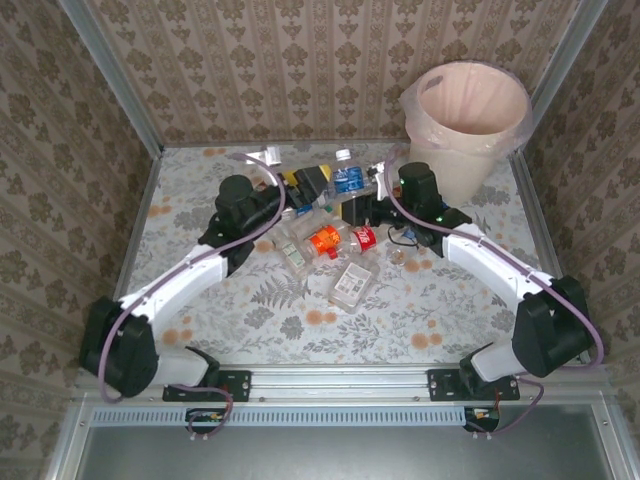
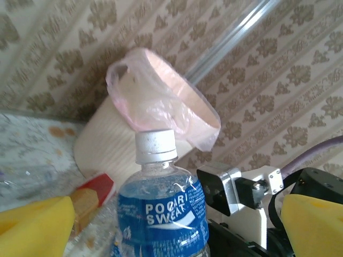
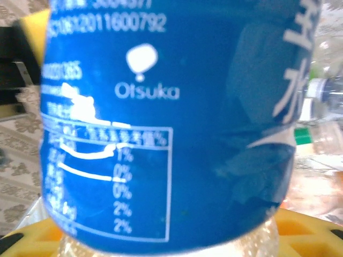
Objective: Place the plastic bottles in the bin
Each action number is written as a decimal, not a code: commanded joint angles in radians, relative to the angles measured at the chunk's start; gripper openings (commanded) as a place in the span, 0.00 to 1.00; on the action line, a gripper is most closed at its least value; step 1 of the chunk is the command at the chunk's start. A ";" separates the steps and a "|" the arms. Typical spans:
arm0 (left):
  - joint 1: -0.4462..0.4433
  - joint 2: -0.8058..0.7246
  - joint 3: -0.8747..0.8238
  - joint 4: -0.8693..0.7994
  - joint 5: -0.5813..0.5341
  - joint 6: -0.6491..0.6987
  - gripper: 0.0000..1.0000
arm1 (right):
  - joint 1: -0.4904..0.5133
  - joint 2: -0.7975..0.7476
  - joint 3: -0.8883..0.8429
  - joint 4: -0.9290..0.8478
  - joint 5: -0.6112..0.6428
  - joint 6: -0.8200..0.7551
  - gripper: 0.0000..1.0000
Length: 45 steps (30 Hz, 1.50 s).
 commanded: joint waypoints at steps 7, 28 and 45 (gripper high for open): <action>0.013 -0.217 -0.039 -0.484 -0.468 0.107 1.00 | -0.119 -0.001 0.244 -0.301 0.174 -0.138 0.45; 0.106 -0.345 -0.182 -0.722 -0.643 -0.133 1.00 | -0.353 0.357 0.955 -0.533 0.472 -0.269 0.45; 0.177 -0.333 -0.229 -0.786 -0.620 -0.207 1.00 | -0.467 0.644 1.298 -0.768 0.646 -0.304 0.51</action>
